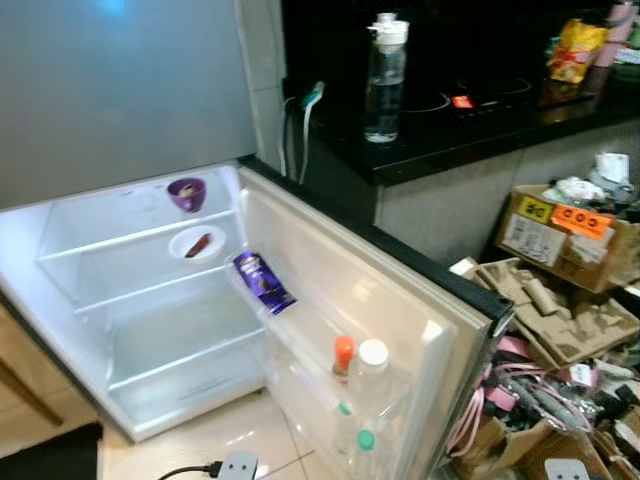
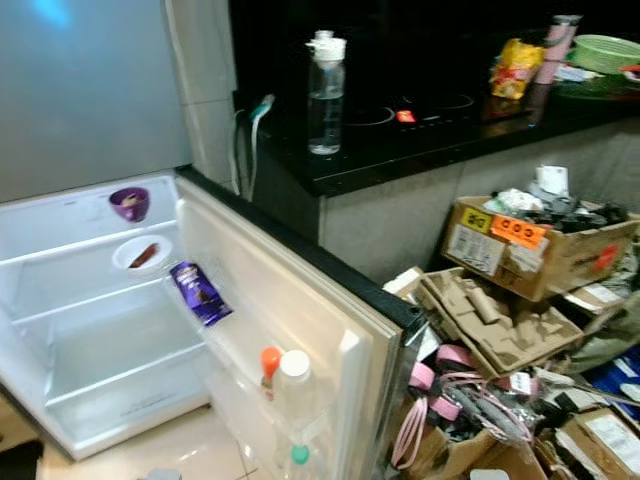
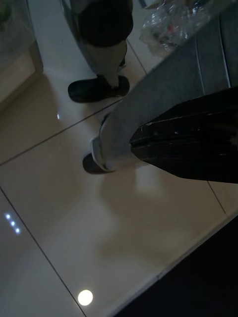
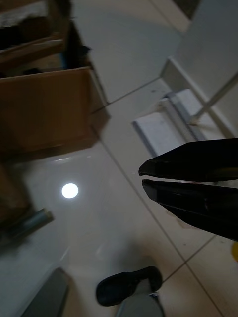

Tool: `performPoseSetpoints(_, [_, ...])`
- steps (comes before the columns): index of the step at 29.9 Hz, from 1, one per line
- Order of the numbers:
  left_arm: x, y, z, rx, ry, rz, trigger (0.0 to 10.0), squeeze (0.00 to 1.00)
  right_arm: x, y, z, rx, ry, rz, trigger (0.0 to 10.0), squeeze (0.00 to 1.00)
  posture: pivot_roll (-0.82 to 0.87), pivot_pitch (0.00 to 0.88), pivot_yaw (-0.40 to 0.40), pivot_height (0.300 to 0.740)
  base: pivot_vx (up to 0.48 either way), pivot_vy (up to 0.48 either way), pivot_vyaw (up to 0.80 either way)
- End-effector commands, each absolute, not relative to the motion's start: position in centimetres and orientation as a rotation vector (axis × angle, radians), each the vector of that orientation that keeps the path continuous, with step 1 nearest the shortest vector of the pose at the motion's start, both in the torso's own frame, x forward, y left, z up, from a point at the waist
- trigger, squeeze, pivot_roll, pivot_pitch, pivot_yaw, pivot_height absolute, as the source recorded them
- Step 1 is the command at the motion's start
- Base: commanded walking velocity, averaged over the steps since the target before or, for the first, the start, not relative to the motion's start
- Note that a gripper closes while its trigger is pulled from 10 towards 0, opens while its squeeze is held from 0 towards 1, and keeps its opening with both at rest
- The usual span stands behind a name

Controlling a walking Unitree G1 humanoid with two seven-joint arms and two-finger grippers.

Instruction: Restocking fridge

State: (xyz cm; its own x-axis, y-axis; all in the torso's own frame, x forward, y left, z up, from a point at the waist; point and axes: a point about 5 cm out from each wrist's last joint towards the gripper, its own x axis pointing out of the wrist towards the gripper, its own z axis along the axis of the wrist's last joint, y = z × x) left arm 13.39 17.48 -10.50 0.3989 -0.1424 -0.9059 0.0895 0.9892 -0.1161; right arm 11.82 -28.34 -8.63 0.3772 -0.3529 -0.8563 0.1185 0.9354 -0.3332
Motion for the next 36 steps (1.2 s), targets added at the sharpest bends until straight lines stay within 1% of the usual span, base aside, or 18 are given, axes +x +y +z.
performPoseSetpoints(1, [13.4, 17.5, -10.5, -0.067, 1.149, -0.147, 10.0, 0.0, 12.2, -27.9, -8.7, -0.225, 1.144, -0.292, 10.0, 0.0, -0.07, 0.0, -0.014, 0.74, 0.0, -0.469, 0.0])
performPoseSetpoints(8, [13.5, 17.3, -10.5, -0.053, 1.152, -0.158, 10.0, 0.0, 12.1, -27.8, -8.7, -0.227, 1.146, -0.287, 10.0, 0.0, -0.07, 0.0, -0.01, 0.74, 0.0, -0.477, 0.0])
performPoseSetpoints(9, [13.4, 17.5, -10.5, -0.019, 1.158, -0.154, 10.0, 0.0, 12.2, -27.8, -8.7, -0.229, 1.146, -0.285, 10.0, 0.0, -0.07, 0.0, -0.01, 0.74, 0.0, -0.277, 0.0])
performPoseSetpoints(13, [13.3, 18.0, -10.5, 0.005, 1.163, -0.121, 10.0, 0.0, 12.3, -27.8, -8.7, -0.234, 1.144, -0.272, 10.0, 0.0, -0.07, 0.0, -0.013, 0.74, 0.0, 0.0, 0.0])
performPoseSetpoints(23, [13.2, 18.2, -10.6, 0.027, 1.178, -0.112, 10.0, 0.0, 12.8, -27.4, -8.6, -0.243, 1.129, -0.238, 10.0, 0.0, -0.07, 0.0, -0.013, 0.74, 0.0, 0.0, 0.0])
performPoseSetpoints(36, [13.2, 18.3, -10.5, 0.025, 1.182, -0.112, 10.0, 0.0, 13.0, -26.9, -8.8, -0.243, 1.13, -0.22, 10.0, 0.0, -0.08, 0.0, -0.007, 0.74, -0.283, 0.0, 0.0])
